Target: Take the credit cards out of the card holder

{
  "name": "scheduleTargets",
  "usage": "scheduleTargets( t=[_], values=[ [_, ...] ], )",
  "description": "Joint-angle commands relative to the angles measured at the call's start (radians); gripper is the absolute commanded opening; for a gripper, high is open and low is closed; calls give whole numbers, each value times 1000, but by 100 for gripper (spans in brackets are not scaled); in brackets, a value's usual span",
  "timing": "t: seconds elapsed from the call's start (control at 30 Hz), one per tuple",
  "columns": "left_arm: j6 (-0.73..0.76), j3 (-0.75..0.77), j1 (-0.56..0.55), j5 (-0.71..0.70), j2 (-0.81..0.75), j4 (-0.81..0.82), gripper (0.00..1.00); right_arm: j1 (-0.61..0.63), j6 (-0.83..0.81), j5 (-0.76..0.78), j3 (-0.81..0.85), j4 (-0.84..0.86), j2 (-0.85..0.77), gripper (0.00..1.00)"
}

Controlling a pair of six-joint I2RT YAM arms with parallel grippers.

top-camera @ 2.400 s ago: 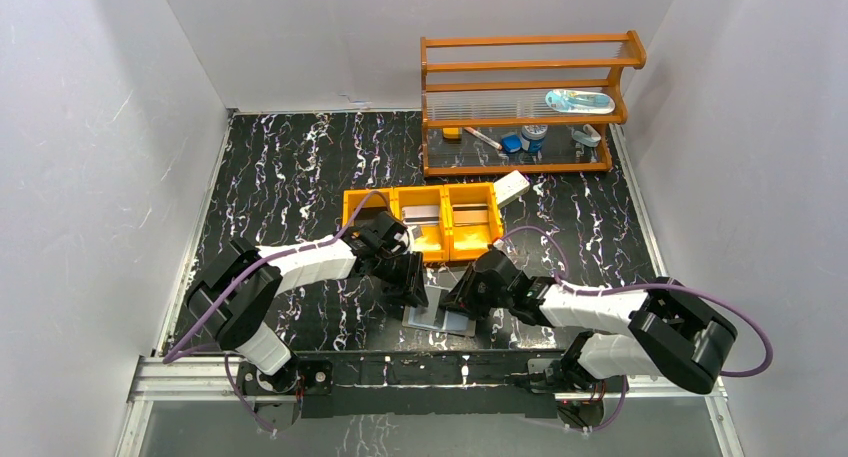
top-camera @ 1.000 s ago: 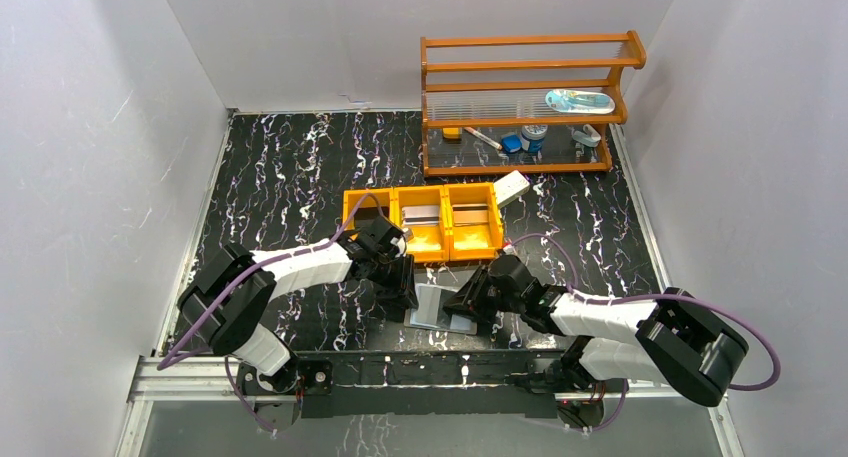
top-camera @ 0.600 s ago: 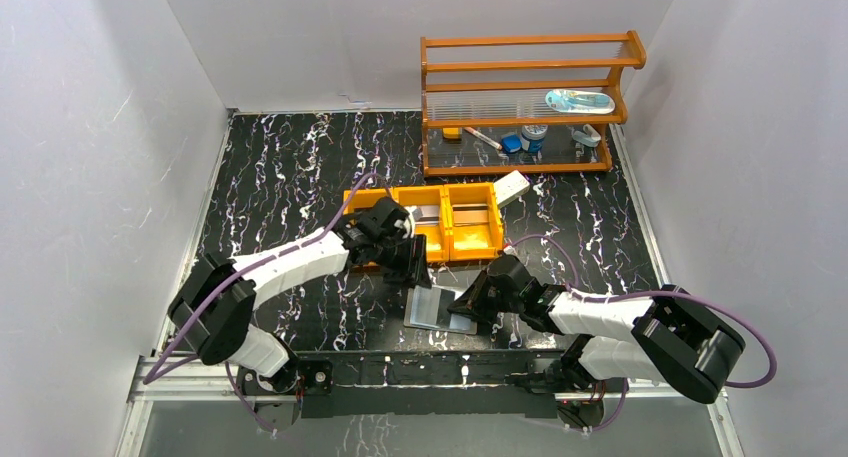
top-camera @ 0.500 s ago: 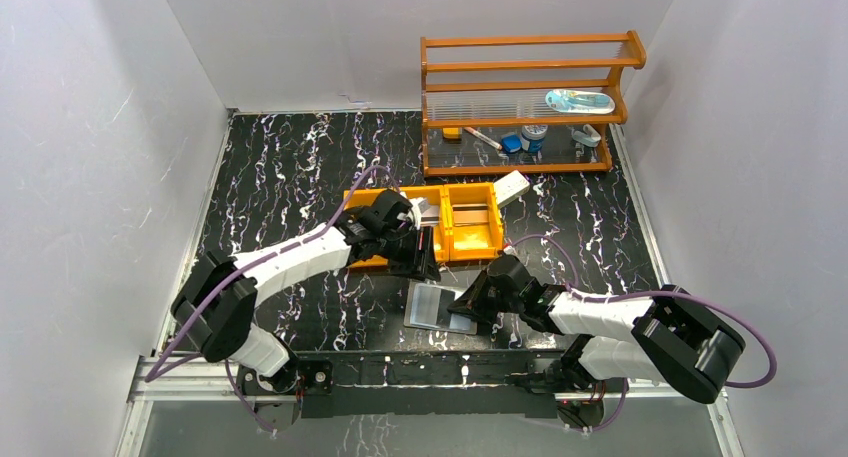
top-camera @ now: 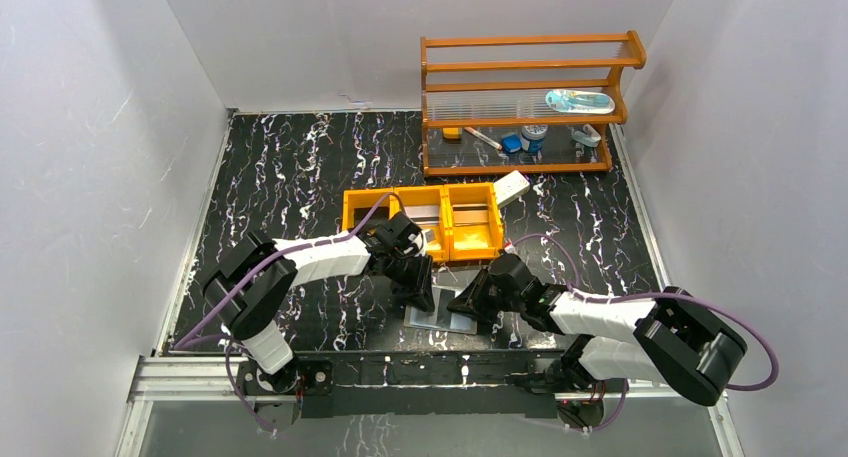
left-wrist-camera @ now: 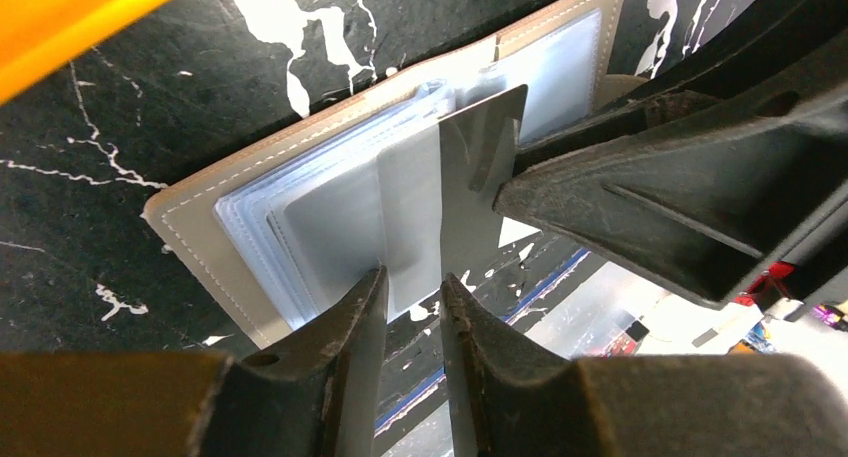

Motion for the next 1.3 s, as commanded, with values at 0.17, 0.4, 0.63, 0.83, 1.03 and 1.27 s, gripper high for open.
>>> scheduleTargets(
  t=[0.17,0.4,0.63,0.83,1.03,1.27],
  values=[
    [-4,-60,-5,-104,-24,-71,24,-8,-38,-42,-9,99,15,38],
    [-19,-43,-14,-100,-35,-65,20,-8,-11,-95,-36,231,77,35],
    [-28,-82,-15,-74,-37,-20,16,-8,-15,-98,-27,216,106,23],
    [-28,-92,-15,-79,-45,-20,15,-10,-17,-80,-17,146,79,6],
    [-22,-109,-15,-74,-57,-9,15,-13,-33,-1,-35,45,-50,8],
    [1,-112,-15,-38,-34,4,10,-19,-27,-51,-66,170,-18,22]
  ],
)
